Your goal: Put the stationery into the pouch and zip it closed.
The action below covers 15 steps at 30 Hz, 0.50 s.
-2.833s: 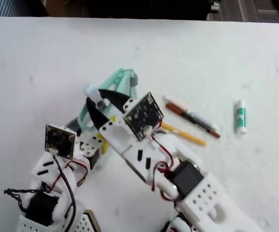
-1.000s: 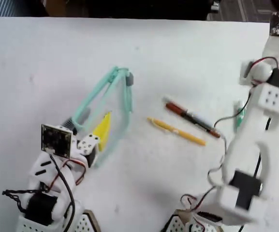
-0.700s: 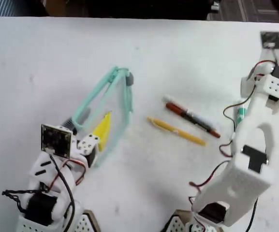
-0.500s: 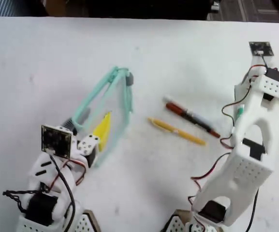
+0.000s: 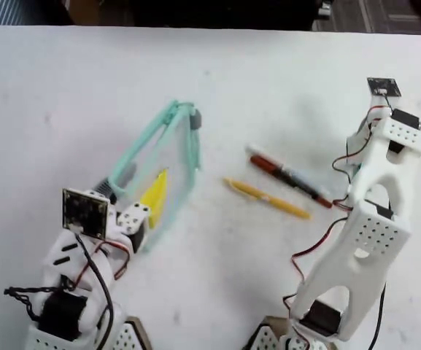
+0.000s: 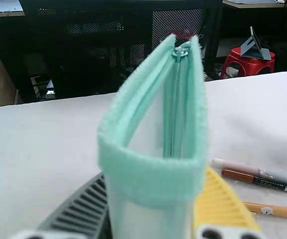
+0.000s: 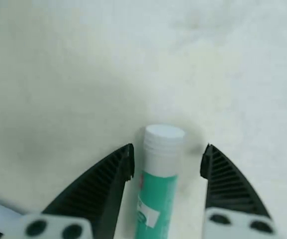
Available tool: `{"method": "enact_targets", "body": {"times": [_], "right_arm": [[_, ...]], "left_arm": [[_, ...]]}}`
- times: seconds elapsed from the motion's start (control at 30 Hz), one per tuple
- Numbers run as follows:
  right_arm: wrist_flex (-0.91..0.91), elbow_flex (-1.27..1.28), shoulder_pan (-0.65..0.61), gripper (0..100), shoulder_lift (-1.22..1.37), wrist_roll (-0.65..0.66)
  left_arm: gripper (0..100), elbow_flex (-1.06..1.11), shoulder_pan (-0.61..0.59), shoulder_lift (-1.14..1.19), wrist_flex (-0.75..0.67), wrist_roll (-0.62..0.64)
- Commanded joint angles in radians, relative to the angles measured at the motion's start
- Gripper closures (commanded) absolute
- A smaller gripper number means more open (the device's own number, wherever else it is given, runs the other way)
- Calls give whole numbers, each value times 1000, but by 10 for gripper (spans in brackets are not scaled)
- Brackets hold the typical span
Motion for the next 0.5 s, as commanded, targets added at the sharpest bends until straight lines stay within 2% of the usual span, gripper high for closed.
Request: {"method": "enact_targets", "body": {"times": [0.0, 0.17, 0.37, 0.47], "right_arm": [[4, -44, 2, 790, -7, -12], [2, -44, 2, 792, 7, -14], [2, -44, 2, 926, 7, -14], [2, -44, 2, 937, 7, -9]], "left_arm": [[801, -5, -2, -7, -32, 8], [801, -6, -2, -7, -32, 8], [801, -8, -2, -7, -32, 8], [801, -8, -2, -7, -32, 8]]}}
